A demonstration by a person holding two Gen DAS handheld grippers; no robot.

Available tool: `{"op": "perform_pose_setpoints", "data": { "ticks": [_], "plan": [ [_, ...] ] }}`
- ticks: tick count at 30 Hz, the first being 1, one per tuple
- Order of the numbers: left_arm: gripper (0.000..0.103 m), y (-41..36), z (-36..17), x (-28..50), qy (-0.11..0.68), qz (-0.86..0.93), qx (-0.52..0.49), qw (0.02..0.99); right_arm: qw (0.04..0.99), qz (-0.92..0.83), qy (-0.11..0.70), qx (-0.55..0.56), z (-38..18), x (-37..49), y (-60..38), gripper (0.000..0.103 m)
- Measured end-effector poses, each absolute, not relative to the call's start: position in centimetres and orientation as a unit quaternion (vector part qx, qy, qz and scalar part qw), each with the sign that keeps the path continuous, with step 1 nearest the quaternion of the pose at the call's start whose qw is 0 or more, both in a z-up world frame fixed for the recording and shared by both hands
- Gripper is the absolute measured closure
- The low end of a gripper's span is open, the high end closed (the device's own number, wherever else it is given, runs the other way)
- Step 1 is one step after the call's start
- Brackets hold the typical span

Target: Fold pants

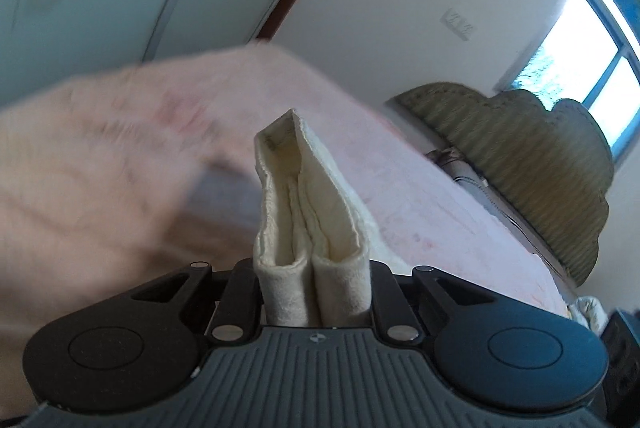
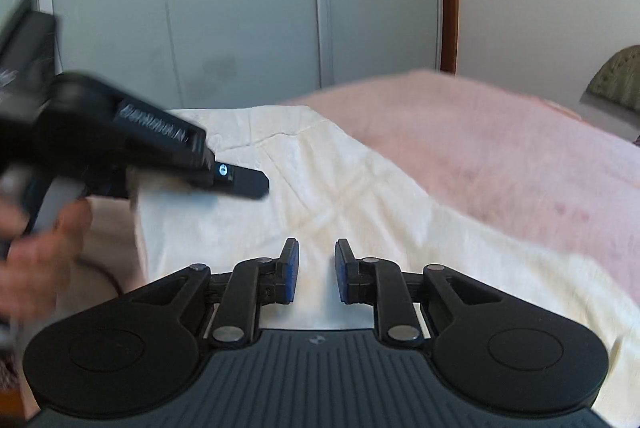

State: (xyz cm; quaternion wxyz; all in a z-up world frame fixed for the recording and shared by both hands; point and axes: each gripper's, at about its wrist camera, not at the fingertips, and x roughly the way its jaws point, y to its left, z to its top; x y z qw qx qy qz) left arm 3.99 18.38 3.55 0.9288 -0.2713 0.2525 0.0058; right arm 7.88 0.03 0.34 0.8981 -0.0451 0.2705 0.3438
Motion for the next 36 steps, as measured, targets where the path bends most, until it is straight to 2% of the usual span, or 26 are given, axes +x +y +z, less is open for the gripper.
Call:
{"op": "perform_pose_setpoints", "data": {
  "ticks": [7, 13, 20, 28, 36],
  "plan": [
    [0.089, 12.4, 7.3, 1.9, 0.200, -0.023, -0.197, 0.959, 0.917, 0.343, 0.201, 0.030, 3.3, 6.6, -1.9, 0.084],
    [0.087, 7.5, 9.0, 0.9, 0.170, -0.050, -0.157, 0.972, 0.938, 0.311, 0.150, 0.003, 4.5, 4.1, -3.3, 0.084],
    [0.081, 0.0, 10.3, 1.4, 0.153, -0.112, -0.119, 0.975, 0.955, 0.270, 0.116, 0.048, 5.1, 3.1, -9.1, 0.084],
    [0.078, -9.6, 8.1, 2.7, 0.170, -0.195, -0.071, 0.963, 0.965, 0.213, 0.123, 0.089, 4.7, 1.7, -17.3, 0.084],
    [0.076, -17.5, 3.9, 2.9, 0.174, -0.238, -0.005, 0.956, 0.971, 0.166, 0.162, 0.054, 3.0, 1.1, -22.0, 0.082]
  ]
}}
